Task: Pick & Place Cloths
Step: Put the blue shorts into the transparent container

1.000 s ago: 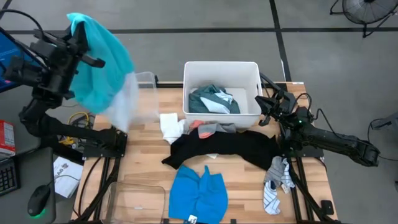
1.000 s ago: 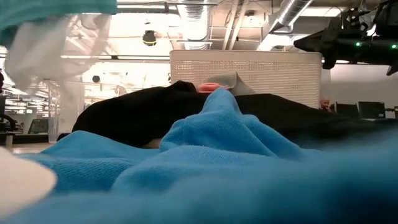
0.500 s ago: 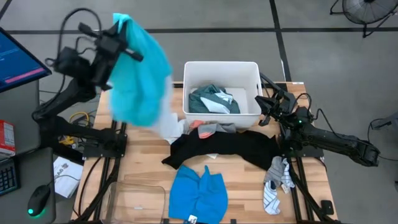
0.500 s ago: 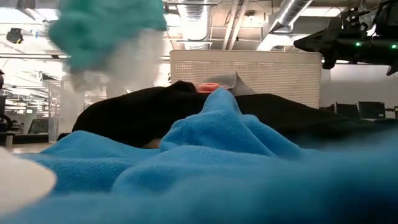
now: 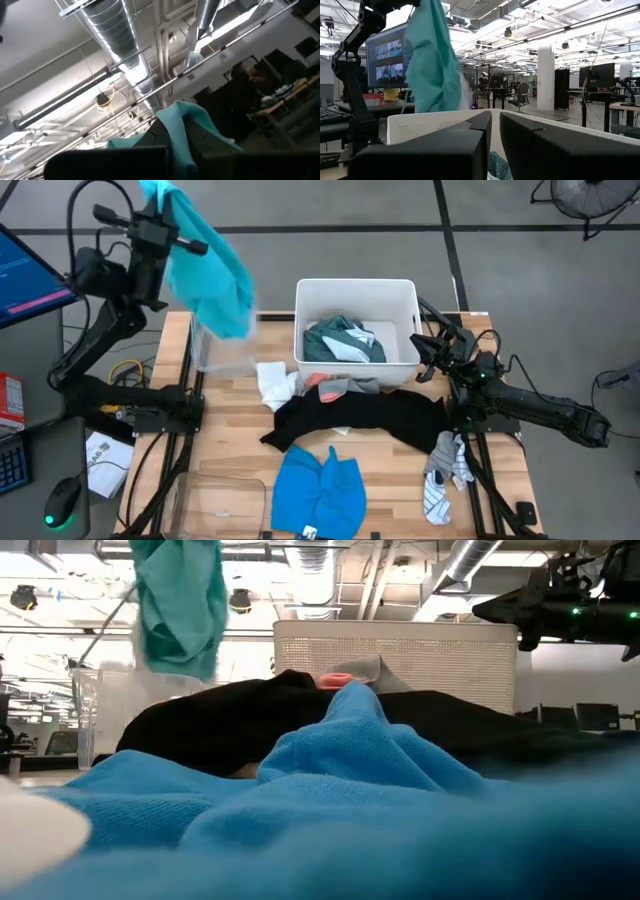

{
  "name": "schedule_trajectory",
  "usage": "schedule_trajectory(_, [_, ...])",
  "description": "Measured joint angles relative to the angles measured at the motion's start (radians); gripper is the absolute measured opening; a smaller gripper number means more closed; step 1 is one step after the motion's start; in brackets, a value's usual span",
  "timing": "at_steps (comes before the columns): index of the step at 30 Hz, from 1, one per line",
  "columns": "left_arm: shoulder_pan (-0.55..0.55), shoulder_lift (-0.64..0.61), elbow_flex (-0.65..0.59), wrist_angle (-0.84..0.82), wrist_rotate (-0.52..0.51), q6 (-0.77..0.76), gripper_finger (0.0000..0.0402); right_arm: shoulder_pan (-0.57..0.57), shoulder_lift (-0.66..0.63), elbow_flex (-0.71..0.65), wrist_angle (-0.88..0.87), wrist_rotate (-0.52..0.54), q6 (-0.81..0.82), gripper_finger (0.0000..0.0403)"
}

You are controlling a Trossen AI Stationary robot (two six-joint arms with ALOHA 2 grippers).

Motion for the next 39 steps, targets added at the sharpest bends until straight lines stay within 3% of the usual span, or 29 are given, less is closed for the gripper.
schedule_trajectory(4, [-0.004,-0.005,0.000,-0.003,-0.026,0.041,0.0000,0.000,0.000,0.000,0.000,0.000,0.000,0.0037])
schedule_trajectory(10, [-0.078,-0.026,0.000,0.007,0.027,0.041,0.0000,0.000,0.000,0.000,0.000,0.000,0.000,0.0037])
schedule_trajectory(14, [-0.132,-0.027,0.000,-0.017,0.022,-0.046,0.0000,0.000,0.000,0.000,0.000,0.000,0.000,0.0037])
schedule_trajectory(18, [-0.134,-0.002,0.000,-0.074,-0.079,-0.001,0.0000,0.000,0.000,0.000,0.000,0.000,0.000,0.0037])
schedule_trajectory(22, [-0.083,0.048,-0.002,-0.124,-0.239,0.108,0.0000,0.000,0.000,0.000,0.000,0.000,0.000,0.0037])
schedule_trajectory(31, [0.097,0.111,-0.001,-0.119,-0.399,0.194,0.0000,0.000,0.000,0.000,0.000,0.000,0.000,0.0037])
schedule_trajectory(39, [0.200,0.112,-0.001,-0.106,-0.387,0.262,0.0000,0.000,0.000,0.000,0.000,0.000,0.000,0.0037])
